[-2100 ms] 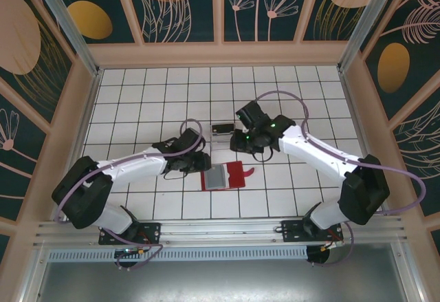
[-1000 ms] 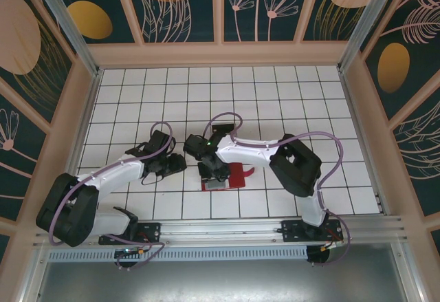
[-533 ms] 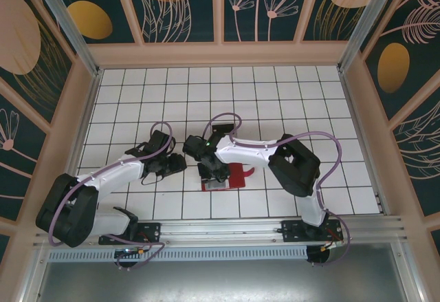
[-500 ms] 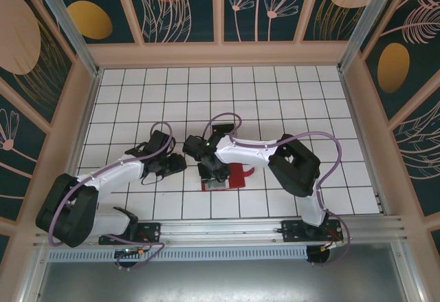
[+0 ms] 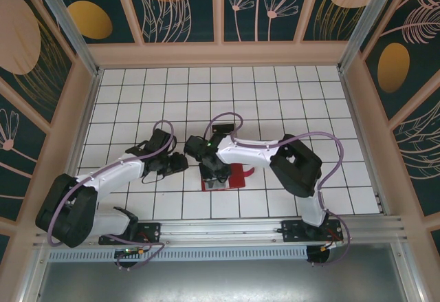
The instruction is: Take the credit cards out of the card holder
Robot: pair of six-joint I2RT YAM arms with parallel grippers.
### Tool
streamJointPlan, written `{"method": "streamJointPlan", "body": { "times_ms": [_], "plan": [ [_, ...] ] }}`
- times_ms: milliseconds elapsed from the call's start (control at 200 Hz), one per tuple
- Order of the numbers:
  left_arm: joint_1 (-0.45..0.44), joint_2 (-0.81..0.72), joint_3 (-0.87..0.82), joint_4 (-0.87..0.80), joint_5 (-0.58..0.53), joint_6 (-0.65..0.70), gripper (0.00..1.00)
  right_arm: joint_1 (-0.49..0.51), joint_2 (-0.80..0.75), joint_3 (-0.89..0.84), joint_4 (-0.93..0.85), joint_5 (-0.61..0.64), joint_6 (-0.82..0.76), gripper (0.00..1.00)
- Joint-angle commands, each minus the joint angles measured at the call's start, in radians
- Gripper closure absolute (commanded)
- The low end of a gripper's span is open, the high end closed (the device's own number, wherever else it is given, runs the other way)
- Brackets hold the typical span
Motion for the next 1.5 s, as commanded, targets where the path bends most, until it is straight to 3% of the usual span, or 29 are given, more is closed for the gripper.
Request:
{"method": "streamJointPlan", "body": {
  "times_ms": [0, 340, 545, 901, 1101, 1191, 1491],
  "plan": [
    [-0.043, 0.010, 0.042, -0.008, 0.022, -0.014, 0.66, -0.015, -0.048, -0.031, 0.005, 0.021, 0.026, 0.81],
    [-0.118, 0.077, 0.090, 0.017, 0.027, -0.042, 0.67, -0.039, -0.099, -0.047, -0.093, 0.097, 0.031, 0.74],
    [-0.123, 0.098, 0.121, 0.002, 0.027, -0.030, 0.67, -0.057, -0.137, -0.075, -0.156, 0.155, 0.043, 0.68],
    [-0.134, 0.133, 0.176, -0.024, 0.024, -0.016, 0.68, -0.123, -0.264, -0.198, -0.213, 0.221, 0.072, 0.66],
    [-0.140, 0.156, 0.179, -0.023, 0.033, -0.017, 0.68, -0.138, -0.295, -0.172, -0.219, 0.227, 0.061, 0.65],
    [-0.156, 0.168, 0.178, -0.016, 0.039, -0.023, 0.68, -0.141, -0.298, -0.164, -0.140, 0.158, 0.022, 0.66],
    [-0.176, 0.182, 0.139, 0.038, 0.104, -0.049, 0.70, -0.218, -0.371, -0.367, 0.387, -0.299, -0.036, 0.71]
  ]
}}
